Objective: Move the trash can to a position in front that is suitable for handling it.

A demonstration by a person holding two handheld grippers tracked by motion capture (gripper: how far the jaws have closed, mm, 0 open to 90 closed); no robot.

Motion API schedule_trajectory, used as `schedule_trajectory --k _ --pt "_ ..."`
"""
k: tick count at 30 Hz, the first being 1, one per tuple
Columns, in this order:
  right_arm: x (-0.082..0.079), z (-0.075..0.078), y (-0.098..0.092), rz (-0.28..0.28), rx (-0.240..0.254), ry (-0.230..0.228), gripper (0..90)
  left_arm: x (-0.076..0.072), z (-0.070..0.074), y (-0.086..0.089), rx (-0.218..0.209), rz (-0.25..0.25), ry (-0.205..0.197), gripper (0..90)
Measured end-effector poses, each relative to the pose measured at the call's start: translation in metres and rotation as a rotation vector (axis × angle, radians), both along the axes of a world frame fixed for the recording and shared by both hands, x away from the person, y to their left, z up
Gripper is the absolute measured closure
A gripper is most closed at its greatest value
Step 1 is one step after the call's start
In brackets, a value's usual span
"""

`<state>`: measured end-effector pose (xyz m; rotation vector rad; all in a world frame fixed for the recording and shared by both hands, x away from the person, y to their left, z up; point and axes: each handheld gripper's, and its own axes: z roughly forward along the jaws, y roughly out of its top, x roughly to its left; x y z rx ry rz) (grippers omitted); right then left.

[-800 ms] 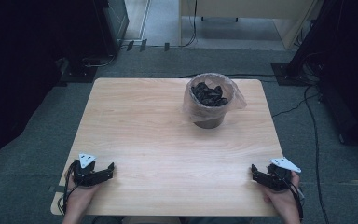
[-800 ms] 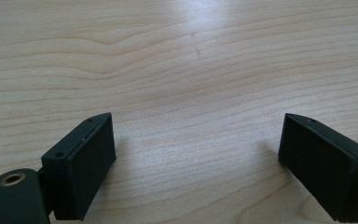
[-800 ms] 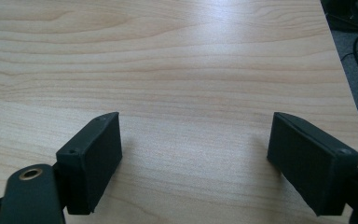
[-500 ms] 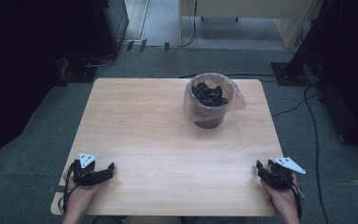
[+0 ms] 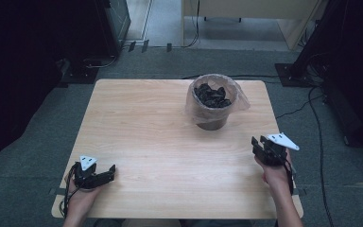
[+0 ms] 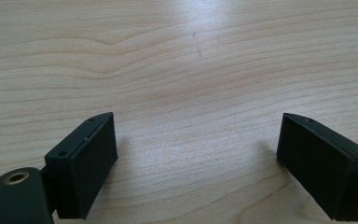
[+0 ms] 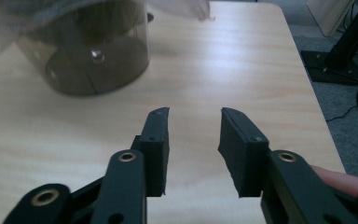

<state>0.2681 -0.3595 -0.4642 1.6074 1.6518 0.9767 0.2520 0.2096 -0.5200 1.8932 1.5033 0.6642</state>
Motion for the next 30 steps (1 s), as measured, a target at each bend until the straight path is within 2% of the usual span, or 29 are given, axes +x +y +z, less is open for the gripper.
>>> schedule_trajectory --k 2,3,5,9,13,14,15,16,18,19,20,24,25,26,27,28,30 --pt "0.006 0.003 0.001 0.001 0.012 -0.005 65.4 0.000 0.000 0.000 0.000 0.000 0.000 11.7" --pt "0.019 0.009 0.002 -0.008 -0.002 -0.024 66.4 0.000 0.000 0.000 -0.001 0.001 -0.002 11.7" --pt "0.025 0.013 0.002 -0.014 -0.003 -0.031 66.7 0.000 0.000 0.000 -0.001 0.002 -0.002 11.8" --pt "0.050 0.024 0.000 -0.026 0.037 -0.050 67.2 -0.001 0.000 0.000 -0.003 -0.003 -0.003 12.9" --pt "0.073 0.029 -0.001 -0.053 0.051 -0.051 64.7 -0.002 0.000 -0.001 -0.004 -0.012 -0.008 15.8" --pt "0.078 0.029 0.000 -0.050 0.047 -0.058 64.5 -0.002 0.001 -0.001 -0.006 -0.011 -0.012 17.0" --pt "0.088 0.030 0.002 -0.045 0.037 -0.073 64.5 -0.003 0.001 -0.002 -0.007 -0.009 -0.017 24.0" --pt "0.088 0.030 0.002 -0.045 0.037 -0.073 64.5 -0.003 0.001 -0.003 -0.010 -0.003 -0.016 24.0" --pt "0.098 0.031 0.003 -0.041 0.026 -0.078 64.5 -0.003 0.003 -0.006 -0.009 0.005 -0.008 26.9" --pt "0.108 0.032 0.002 -0.051 0.033 -0.076 65.4 -0.004 0.003 -0.009 -0.013 0.003 -0.010 31.7" --pt "0.108 0.032 0.002 -0.051 0.033 -0.076 65.4 -0.004 0.003 -0.009 -0.013 0.003 -0.010 33.4" --pt "0.132 0.033 -0.002 -0.041 0.040 -0.057 69.7 -0.002 0.005 -0.016 -0.040 -0.004 -0.010 38.2" --pt "0.144 0.032 -0.003 -0.030 0.038 -0.057 72.1 -0.002 0.005 -0.018 -0.042 -0.005 -0.014 40.3" --pt "0.144 0.032 -0.003 -0.030 0.038 -0.057 72.1 -0.002 0.005 -0.019 -0.044 -0.008 -0.016 40.3" --pt "0.156 0.030 -0.003 -0.023 0.017 -0.053 72.6 -0.002 0.006 -0.021 -0.048 -0.007 -0.021 41.2" --pt "0.156 0.030 -0.003 -0.023 0.017 -0.053 72.6 -0.002 0.006 -0.022 -0.053 -0.006 -0.026 41.2" --pt "0.166 0.026 -0.001 -0.011 -0.017 -0.057 72.9 0.000 0.007 -0.024 -0.063 -0.002 -0.033 42.0"
